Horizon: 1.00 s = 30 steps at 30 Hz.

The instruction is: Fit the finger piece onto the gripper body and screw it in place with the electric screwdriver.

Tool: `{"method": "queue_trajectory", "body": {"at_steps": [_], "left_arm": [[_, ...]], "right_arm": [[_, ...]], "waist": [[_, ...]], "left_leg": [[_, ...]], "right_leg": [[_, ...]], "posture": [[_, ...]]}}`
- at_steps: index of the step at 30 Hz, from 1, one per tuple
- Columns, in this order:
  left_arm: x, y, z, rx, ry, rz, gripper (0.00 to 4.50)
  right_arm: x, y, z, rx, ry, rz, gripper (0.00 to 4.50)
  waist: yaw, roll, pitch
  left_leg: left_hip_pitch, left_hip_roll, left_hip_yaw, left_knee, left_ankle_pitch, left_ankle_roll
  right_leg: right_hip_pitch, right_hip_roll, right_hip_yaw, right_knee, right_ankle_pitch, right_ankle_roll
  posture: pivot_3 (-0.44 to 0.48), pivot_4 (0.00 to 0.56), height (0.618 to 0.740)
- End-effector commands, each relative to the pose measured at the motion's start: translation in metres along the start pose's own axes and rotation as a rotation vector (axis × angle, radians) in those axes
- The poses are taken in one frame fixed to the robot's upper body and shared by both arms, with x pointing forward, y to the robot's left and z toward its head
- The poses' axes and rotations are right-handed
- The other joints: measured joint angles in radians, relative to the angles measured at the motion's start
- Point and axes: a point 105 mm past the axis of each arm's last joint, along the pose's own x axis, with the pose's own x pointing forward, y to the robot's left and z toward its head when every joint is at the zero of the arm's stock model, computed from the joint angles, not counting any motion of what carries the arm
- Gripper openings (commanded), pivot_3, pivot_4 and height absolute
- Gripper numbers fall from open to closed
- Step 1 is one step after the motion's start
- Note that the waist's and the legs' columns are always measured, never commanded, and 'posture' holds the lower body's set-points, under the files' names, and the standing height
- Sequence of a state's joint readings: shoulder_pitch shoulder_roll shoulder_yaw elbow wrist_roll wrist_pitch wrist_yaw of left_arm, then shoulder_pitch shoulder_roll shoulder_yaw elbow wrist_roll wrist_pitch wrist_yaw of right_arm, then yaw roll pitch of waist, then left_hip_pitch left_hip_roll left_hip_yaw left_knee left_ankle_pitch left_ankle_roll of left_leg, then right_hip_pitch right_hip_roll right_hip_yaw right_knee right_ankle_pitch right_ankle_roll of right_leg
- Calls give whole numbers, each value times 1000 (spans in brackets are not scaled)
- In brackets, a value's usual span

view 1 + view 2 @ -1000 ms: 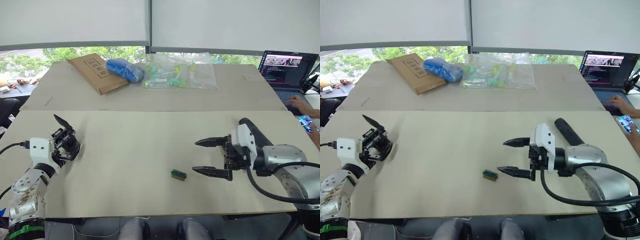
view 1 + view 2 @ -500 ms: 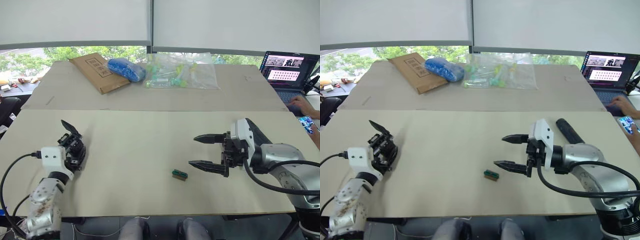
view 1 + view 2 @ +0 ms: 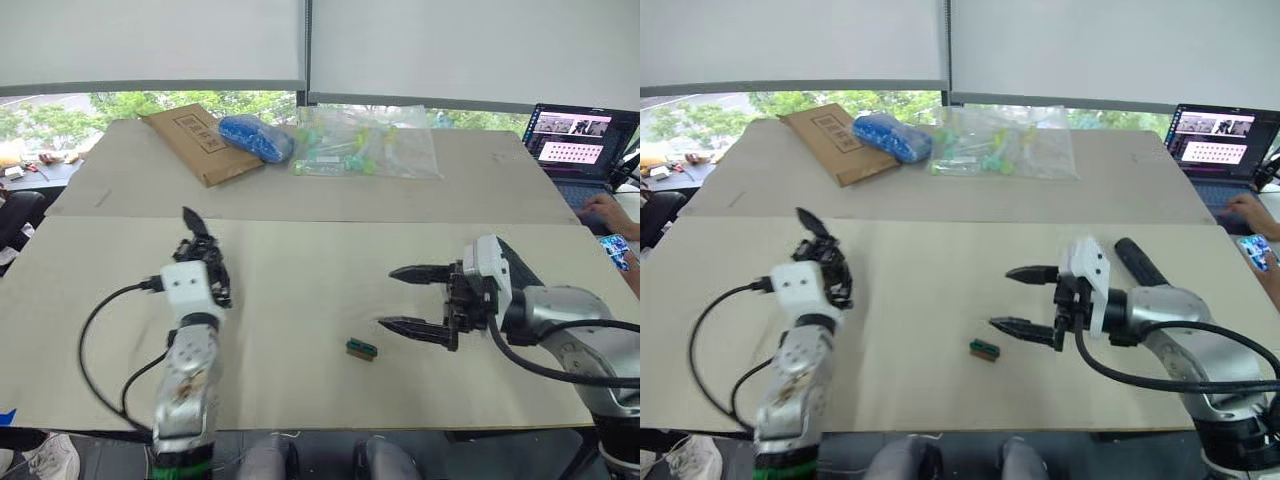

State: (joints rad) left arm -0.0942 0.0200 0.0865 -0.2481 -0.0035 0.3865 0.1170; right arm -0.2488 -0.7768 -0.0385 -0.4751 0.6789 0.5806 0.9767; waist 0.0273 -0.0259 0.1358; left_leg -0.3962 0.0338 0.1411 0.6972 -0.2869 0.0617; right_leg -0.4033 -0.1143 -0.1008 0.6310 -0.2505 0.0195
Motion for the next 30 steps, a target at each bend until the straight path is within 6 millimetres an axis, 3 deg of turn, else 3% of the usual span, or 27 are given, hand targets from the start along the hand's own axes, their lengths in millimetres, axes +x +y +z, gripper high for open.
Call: {"method": "queue_trajectory", "body": {"at_steps": [1, 4, 6, 9, 15, 20, 24, 30], "left_arm": [[3, -5, 8, -25, -45, 2, 2335], [-1, -2, -2, -50, -11, -6, 2335], [-5, 1, -5, -51, 0, -41, 3384], [-13, 7, -13, -38, 27, -139, 4472], [-22, 31, -16, 28, 74, -454, 4472], [-25, 42, -22, 230, 74, -698, 4472], [-7, 58, -11, 242, 51, -742, 4472], [12, 52, 2, 311, 28, -864, 4472]], "right_arm": [[2, -3, 5, -19, -7, -9, 4500], [4, -5, 5, -19, -12, -15, 4500], [5, -6, 5, -21, -14, -19, 4500], [6, -5, 4, -25, -18, -23, 4500], [7, -5, 4, -41, -25, -36, 4500], [8, -5, 4, -57, -31, -45, 4500], [8, -8, 6, -69, -44, -77, 4500], [7, -7, 3, -71, -27, -76, 4500]], "waist": [[-1, 0, 0], [-1, 0, 0], [-3, 0, 0], [-9, 0, 0], [-18, 2, -1], [-14, 3, 0], [-12, 3, 0], [-15, 3, 0]], "left_leg": [[-2, 0, 0, 0, 0, 1], [-2, 0, 0, 0, 0, 1], [-2, 0, 0, 1, 0, 0], [-1, 0, 0, 1, 0, 0], [0, 1, 0, 0, 0, 0], [0, 0, 1, 0, 0, -1], [0, 0, 1, 0, 0, -1], [-1, 0, 1, 0, 0, -1]], "right_leg": [[-1, 0, 0, 0, 0, 1], [-1, 0, -1, 0, 1, 1], [-1, 0, -1, -1, 1, 1], [-1, 0, -1, -1, 1, 1], [-1, 0, 0, 0, 1, 1], [-1, 0, 0, 0, 0, 1], [-1, 0, -1, 0, 0, 1], [-2, 0, -2, 0, 0, 1]], "posture": [[0, 150, 740], [0, 150, 740], [0, 150, 740], [0, 150, 740], [0, 150, 740], [0, 150, 740], [0, 150, 740], [0, 150, 740]]}}
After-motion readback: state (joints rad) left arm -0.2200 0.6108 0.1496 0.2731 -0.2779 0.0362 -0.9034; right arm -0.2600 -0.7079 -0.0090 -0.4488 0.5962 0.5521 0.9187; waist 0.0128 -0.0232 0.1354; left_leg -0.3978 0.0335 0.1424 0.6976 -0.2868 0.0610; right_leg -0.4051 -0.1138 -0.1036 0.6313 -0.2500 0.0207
